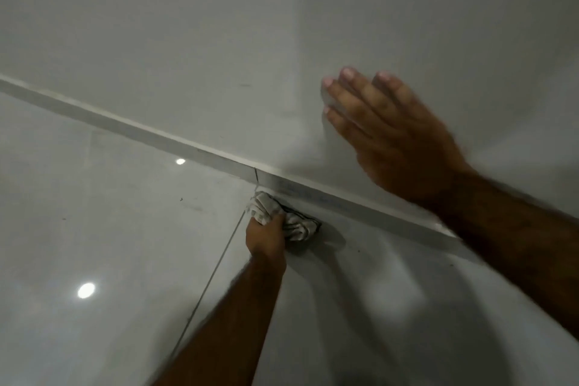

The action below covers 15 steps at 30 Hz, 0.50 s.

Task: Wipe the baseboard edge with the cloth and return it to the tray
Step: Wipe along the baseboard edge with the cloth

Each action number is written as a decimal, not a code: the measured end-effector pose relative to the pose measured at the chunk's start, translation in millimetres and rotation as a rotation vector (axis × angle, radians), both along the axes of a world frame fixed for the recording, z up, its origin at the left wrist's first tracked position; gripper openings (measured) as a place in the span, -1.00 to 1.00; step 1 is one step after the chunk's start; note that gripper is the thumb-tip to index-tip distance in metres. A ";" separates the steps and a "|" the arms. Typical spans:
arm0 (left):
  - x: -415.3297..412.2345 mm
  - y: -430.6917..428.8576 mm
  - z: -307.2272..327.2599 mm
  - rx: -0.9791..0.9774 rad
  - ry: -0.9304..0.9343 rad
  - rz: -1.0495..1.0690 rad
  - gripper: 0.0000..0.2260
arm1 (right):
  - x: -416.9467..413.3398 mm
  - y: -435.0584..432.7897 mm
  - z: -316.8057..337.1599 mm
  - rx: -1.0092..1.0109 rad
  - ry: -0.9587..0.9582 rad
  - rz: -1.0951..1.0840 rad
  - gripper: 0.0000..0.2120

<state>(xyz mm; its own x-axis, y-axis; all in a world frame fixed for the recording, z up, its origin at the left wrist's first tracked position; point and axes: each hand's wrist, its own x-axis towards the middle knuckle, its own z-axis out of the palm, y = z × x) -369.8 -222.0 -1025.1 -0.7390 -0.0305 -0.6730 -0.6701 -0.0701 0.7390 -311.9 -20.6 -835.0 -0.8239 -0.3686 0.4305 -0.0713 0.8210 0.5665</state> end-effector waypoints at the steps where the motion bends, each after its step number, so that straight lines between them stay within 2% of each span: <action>1: -8.8 7.3 -2.7 -0.005 0.035 0.019 -0.68 | -0.2 7.8 3.5 0.057 0.049 0.000 -0.54; 4: -31.7 31.4 -0.1 -0.061 0.140 0.069 -0.64 | -2.2 22.2 6.1 0.178 0.110 0.022 -0.48; 7: -34.1 57.9 1.3 -0.101 0.107 0.077 -0.59 | -5.9 22.5 5.8 0.209 0.150 0.036 -0.48; 11: 15.5 90.6 -22.4 -0.044 0.020 -0.165 -0.60 | -7.1 21.5 5.0 0.210 0.173 0.036 -0.47; 13: 39.1 94.7 -9.5 -0.042 0.026 -0.307 -0.66 | -7.5 21.5 3.3 0.209 0.185 0.042 -0.47; 15: 32.3 88.5 -3.9 -0.045 0.052 -0.235 -0.82 | -8.2 21.5 2.2 0.204 0.191 0.043 -0.48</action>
